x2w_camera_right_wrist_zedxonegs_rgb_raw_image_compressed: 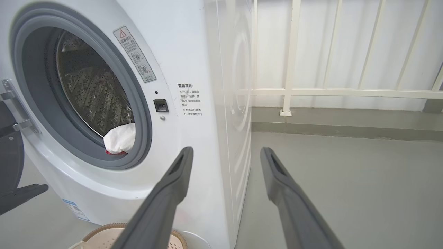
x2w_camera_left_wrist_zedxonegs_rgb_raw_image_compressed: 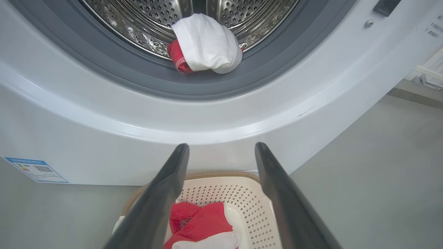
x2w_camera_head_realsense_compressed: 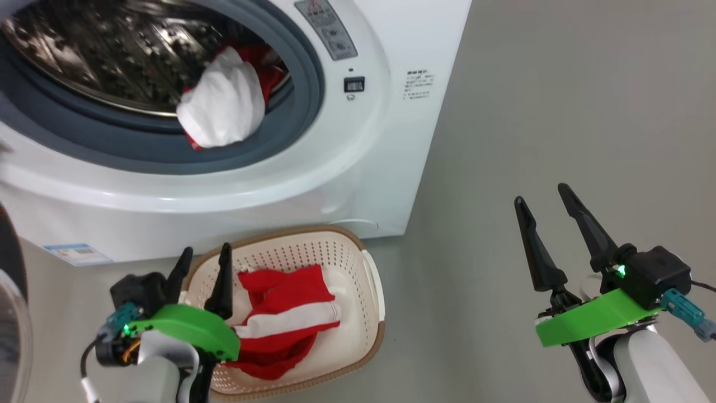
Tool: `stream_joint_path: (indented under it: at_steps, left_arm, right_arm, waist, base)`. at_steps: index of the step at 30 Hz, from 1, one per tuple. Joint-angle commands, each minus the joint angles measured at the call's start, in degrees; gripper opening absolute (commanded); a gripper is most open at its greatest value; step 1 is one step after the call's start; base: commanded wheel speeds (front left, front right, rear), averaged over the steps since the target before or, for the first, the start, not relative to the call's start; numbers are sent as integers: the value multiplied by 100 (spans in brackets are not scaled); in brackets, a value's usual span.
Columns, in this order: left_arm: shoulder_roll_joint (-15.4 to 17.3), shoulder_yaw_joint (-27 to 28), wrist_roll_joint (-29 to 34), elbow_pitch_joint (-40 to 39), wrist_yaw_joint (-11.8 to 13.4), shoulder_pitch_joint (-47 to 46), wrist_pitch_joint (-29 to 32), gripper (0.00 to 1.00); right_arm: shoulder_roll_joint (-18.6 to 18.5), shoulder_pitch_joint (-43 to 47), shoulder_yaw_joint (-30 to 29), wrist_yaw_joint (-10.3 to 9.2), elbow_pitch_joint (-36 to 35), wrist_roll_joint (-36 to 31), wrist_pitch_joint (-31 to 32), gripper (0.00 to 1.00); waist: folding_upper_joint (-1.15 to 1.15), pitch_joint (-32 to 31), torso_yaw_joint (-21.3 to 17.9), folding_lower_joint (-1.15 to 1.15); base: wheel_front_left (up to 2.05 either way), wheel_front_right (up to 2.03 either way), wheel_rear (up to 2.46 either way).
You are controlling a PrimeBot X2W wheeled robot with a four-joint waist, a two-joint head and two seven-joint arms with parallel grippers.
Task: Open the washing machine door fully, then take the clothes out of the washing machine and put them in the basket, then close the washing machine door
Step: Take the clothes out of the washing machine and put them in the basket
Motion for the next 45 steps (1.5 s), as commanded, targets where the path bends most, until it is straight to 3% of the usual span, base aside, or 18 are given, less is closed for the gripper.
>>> stream_joint_path:
  at_steps: [1,8,21,45]
  left_arm:
    - [147,283,104,-319,8,206,-69,100]
    - [131,691,433,-1152,28,833,-69,100]
    - [102,936,925,-2516,-105,1816,-70,100]
    - [94,713,817,-2828,-183,2385,-70,100]
  right_arm:
    - [-37,78,63,28,-130,25,-36,100]
    - [-26,288,-20,28,-125,-42,-36,100]
    - [19,705,-240,28,-175,-121,-36,100]
    - [-30,1099,-352,28,-264,-135,-36,100]
  waist:
    - [0,-353,140,0]
    - [0,-785,126,0]
    - [0,-1431,101,0]
    - [0,-1845,100,0]
  base:
    - [0,0,0]
    - [0,0,0]
    - [0,0,0]
    - [0,0,0]
